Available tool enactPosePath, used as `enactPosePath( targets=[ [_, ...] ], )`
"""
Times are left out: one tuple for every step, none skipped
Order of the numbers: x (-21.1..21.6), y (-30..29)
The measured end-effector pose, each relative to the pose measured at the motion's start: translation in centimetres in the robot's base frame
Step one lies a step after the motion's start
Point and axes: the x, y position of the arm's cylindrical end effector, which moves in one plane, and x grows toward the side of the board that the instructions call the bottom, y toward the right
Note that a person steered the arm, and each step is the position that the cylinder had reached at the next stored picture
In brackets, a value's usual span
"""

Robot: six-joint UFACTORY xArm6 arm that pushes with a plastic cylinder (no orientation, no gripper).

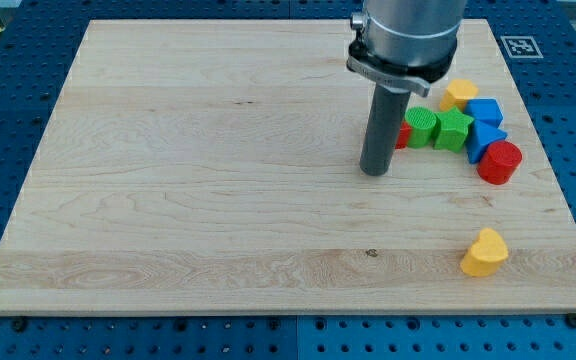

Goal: Move yellow heart towards red circle

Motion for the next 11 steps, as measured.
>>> enactPosePath(
  targets=[
    [0.7,0.2],
    [1.3,2.0],
    [3.3,4.9],
    [4.0,7.3],
    [4.7,11.2],
    [6.2,15.8],
    [9.0,18.9],
    [12.6,19.0],
    [14.2,18.9],
    [14.2,18.1],
    [14.3,15.8]
  ],
)
